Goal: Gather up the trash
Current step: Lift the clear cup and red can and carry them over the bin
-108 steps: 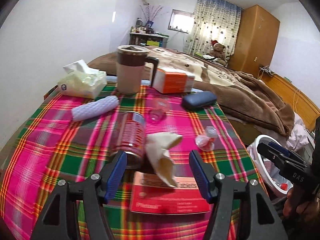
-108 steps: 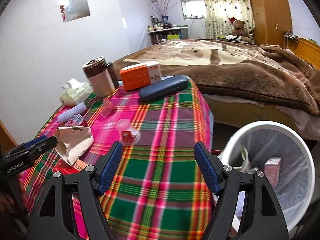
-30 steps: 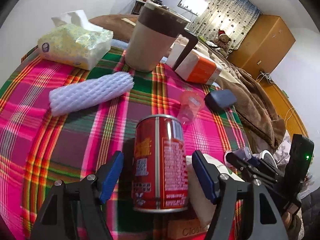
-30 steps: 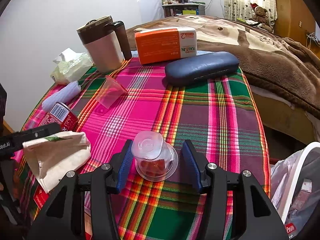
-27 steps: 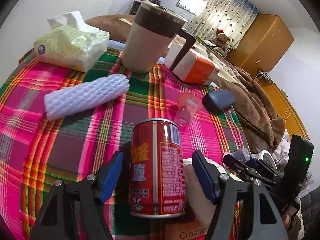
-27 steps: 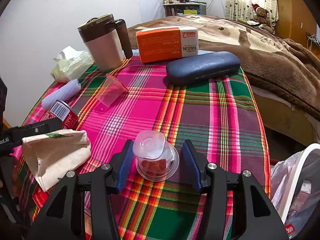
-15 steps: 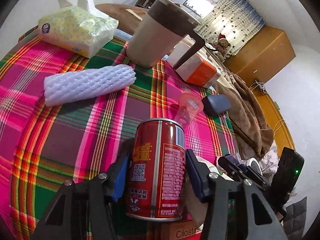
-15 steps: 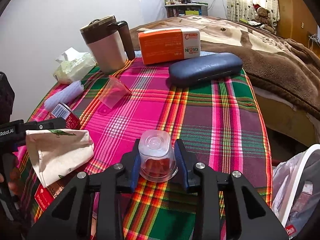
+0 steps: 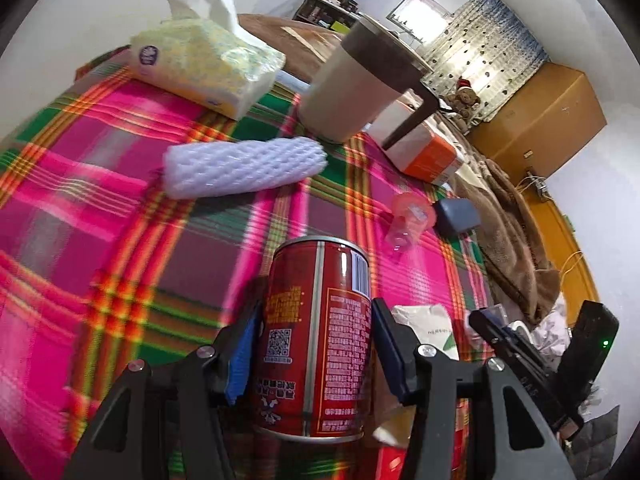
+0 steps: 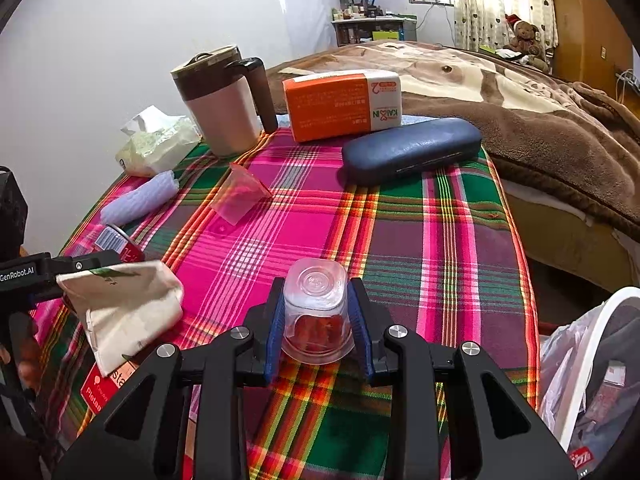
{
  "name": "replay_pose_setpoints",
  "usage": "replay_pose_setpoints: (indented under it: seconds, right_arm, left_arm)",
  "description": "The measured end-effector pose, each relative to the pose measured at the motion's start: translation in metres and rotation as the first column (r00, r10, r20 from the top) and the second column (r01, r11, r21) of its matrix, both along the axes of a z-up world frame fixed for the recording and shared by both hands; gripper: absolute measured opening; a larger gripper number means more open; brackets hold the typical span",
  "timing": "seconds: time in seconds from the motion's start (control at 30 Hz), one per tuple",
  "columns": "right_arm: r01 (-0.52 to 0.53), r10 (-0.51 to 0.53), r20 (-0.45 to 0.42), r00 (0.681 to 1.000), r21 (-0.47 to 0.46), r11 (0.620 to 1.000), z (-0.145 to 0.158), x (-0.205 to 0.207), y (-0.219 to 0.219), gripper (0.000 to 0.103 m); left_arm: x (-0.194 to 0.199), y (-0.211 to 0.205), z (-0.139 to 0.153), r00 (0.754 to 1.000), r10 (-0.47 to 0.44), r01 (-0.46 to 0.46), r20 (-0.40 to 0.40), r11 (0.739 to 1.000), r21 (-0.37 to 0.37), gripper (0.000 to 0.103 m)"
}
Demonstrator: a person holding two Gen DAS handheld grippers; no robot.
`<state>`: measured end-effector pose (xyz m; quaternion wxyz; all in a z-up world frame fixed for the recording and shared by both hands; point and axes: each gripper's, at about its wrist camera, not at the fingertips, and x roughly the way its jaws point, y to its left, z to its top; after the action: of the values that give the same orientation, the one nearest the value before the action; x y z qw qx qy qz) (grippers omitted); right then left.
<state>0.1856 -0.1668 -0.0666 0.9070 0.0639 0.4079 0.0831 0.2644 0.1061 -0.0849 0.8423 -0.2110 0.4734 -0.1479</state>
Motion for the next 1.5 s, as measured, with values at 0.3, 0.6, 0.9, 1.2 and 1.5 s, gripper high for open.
replay_pose_setpoints:
  seconds: [0.3,0.6,0.9,1.2,1.5]
  right_arm:
    - [0.007,-0.007,-0.003,1.0,-0.001,1.0,0.001,-0.003,0.0,0.031]
    - [0.0,0.0,-0.007,1.0,-0.003,1.0,0.0,-0.004,0.002,0.031]
    - [0.003,-0.003,0.009,1.0,-0.003,1.0,0.003,-0.007,0.0,0.031]
    - [0.003,-0.003,0.039,0.999,-0.001,1.0,0.014,-0.022,-0.003,0.031]
    - [0.014,-0.014,0.082,0.997,0.006,1.0,0.033,-0.046,-0.017,0.031]
  left_arm:
    - [-0.004,0.017,0.001,1.0,0.029,-0.029,0.01,0.999,0.022,0.057]
    - [-0.007,0.004,0.003,0.998,0.016,-0.03,0.055,0.962,0.27,0.063]
    - [-0.016,0.001,0.004,0.997,0.029,-0.051,0.075,0.952,0.301,0.052]
    - [-0.037,0.004,0.022,0.992,0.039,-0.073,0.124,0.957,0.279,0.052]
    - [-0.072,-0.024,0.06,0.978,-0.022,-0.037,0.205,0.96,0.279,0.052]
